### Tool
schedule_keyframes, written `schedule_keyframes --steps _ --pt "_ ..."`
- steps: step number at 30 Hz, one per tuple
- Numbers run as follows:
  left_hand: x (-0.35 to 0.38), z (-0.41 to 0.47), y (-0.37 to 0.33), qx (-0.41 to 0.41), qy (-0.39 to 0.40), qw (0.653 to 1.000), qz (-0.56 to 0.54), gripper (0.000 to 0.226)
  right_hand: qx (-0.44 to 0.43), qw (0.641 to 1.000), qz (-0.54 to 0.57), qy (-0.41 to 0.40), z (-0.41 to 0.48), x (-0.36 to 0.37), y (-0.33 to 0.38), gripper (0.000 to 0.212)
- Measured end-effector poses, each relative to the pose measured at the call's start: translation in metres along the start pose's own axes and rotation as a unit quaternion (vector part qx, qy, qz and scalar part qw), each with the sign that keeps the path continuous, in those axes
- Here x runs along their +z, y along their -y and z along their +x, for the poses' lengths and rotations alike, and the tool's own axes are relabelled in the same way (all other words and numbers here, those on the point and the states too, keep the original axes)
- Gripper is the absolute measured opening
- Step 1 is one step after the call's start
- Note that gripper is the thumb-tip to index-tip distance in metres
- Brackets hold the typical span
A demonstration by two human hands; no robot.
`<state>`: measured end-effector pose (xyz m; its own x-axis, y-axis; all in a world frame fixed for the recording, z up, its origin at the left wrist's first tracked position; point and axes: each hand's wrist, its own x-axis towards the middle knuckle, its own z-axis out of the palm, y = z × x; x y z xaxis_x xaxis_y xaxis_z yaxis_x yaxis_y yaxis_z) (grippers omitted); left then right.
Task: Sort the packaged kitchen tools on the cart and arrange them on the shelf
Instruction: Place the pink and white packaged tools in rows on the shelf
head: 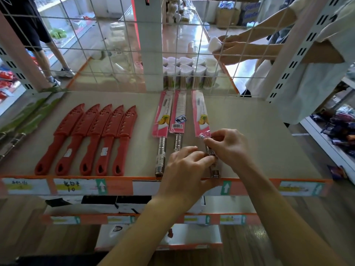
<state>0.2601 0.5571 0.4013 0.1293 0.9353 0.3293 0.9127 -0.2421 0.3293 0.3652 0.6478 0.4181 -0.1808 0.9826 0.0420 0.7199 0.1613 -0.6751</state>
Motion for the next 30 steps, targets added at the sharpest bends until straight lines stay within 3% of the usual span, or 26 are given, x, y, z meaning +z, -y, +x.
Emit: schedule_keyframes --steps 6,10,14,23,30 --pt "-0.001 -0.001 -0.004 -0.005 0.007 1.0 -0.011 0.047 0.012 1.0 0.018 -0.008 -0.004 -0.002 -0.007 0.021" --pt "-0.005 0.0 0.004 -0.137 0.016 0.99 -0.03 0.052 0.017 1.0 0.026 -0.005 0.0 0.0 -0.006 0.02" --pt "-0.001 0.004 0.012 -0.193 -0.003 0.981 -0.022 0.042 0.025 0.999 0.039 -0.01 0.004 0.003 -0.004 0.022" --pt "0.002 0.009 0.006 -0.174 -0.044 0.982 -0.049 0.031 0.03 0.999 0.041 -0.002 0.007 0.003 -0.002 0.021" --pt "0.004 0.009 0.006 -0.155 -0.059 0.985 -0.045 0.026 0.002 1.0 -0.008 0.001 0.013 0.008 -0.004 0.032"
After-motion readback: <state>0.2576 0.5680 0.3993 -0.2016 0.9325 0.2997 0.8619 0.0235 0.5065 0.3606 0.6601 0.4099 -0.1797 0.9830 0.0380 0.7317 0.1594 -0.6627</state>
